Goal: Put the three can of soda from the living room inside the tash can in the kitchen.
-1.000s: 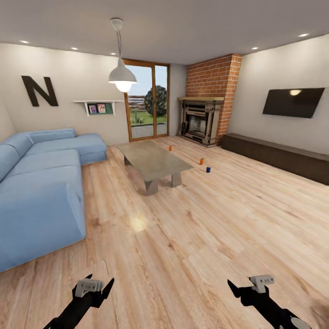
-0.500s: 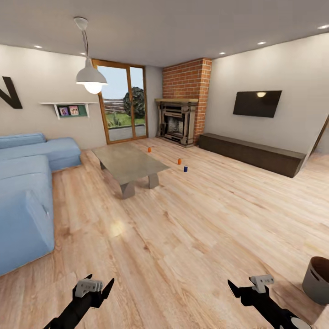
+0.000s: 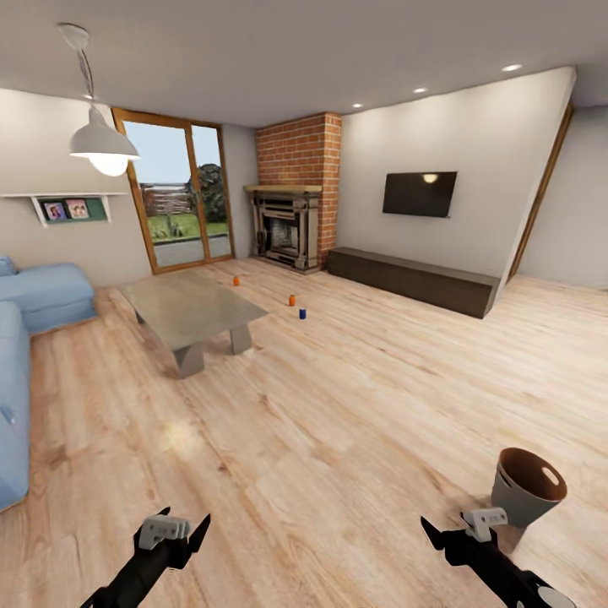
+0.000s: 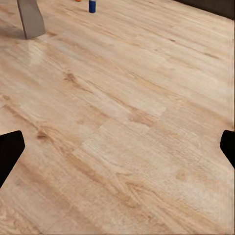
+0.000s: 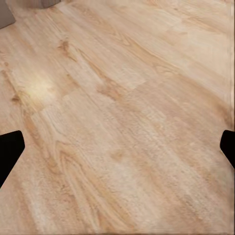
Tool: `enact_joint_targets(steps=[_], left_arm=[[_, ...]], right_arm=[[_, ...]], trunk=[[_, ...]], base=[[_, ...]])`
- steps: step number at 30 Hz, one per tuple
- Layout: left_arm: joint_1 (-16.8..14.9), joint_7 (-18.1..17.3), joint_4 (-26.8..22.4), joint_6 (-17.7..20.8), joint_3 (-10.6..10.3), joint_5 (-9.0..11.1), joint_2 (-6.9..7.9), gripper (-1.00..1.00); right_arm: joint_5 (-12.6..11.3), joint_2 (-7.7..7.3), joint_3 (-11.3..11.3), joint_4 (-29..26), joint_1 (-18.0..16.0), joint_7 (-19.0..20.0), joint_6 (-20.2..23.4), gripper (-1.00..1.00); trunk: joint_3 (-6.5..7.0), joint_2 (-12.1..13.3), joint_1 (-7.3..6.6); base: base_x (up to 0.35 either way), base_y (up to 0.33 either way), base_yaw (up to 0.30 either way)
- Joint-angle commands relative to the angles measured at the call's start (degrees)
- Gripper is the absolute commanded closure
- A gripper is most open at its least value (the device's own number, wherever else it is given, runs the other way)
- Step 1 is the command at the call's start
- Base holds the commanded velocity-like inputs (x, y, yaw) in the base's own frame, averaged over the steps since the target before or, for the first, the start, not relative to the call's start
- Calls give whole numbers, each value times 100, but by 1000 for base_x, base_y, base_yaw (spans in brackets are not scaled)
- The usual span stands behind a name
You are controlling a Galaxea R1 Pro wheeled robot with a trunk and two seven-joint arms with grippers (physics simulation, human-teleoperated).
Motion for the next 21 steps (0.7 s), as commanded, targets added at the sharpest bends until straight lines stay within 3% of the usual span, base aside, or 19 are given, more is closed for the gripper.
enact_joint_targets(steps=[1,9,15,21], left_arm=[[0,1,-1,0,0,-1,0,-100],[0,2,5,0,0,-2,0,-100],[-3,-2,7,0,0,-2,1,-100],[-1,-3,7,0,0,-2,6,-100]], right_arm=[[0,0,0,2,1,0,0,-100],[0,0,0,4,1,0,0,-100],[0,0,3,4,2,0,-2,-100],[-5,-4,4,4,1,4,-14,-100]], trunk=[[4,0,0],[33,0,0],[45,0,0],[47,0,0]], base=[[26,-284,-251],[70,-285,-251],[200,-260,-237],[233,-244,-81]])
